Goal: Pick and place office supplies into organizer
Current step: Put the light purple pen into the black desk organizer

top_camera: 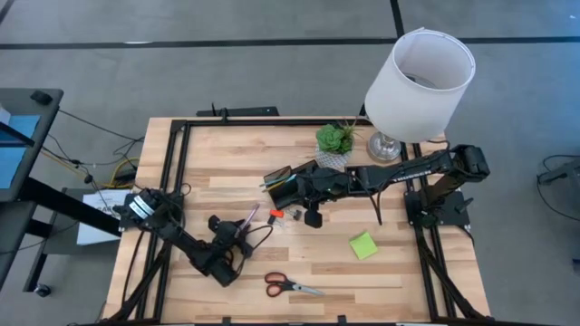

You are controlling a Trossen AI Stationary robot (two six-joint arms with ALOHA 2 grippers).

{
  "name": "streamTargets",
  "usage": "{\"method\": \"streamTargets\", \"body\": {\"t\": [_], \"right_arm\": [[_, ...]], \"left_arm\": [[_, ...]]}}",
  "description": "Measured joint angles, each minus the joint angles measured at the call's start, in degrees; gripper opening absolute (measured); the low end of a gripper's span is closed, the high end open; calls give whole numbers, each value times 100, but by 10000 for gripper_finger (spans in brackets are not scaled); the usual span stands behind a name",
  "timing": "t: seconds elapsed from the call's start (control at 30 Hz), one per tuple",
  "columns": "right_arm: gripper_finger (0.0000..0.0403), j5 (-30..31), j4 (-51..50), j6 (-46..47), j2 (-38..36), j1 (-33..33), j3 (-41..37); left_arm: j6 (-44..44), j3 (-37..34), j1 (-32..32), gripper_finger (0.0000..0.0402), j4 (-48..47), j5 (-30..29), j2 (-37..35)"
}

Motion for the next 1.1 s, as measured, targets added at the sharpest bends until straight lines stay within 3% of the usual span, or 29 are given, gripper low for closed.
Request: {"method": "streamTargets", "body": {"t": [0.2, 0.33, 0.5, 0.7, 0.93, 1.1], "right_arm": [[65, 2, 46, 2, 0, 0, 0], [65, 7, 69, 67, 0, 25, 0], [65, 8, 78, 372, 0, 214, 0], [65, 18, 64, 614, 0, 640, 0], [65, 63, -878, 1074, -2, 1283, 0], [65, 224, -1737, 1599, 101, 1837, -9]], "left_arm": [[74, 42, 87, 24, -25, 43, -2], [128, 42, 84, 24, -152, 327, -175], [466, 40, 156, 24, -784, 1494, -1118], [1843, 26, 551, 24, -1489, 3005, -2579], [3415, 258, 1218, 23, -1713, 3469, -3718], [4399, 1246, 1791, 23, -2755, 3721, -4104]]}}
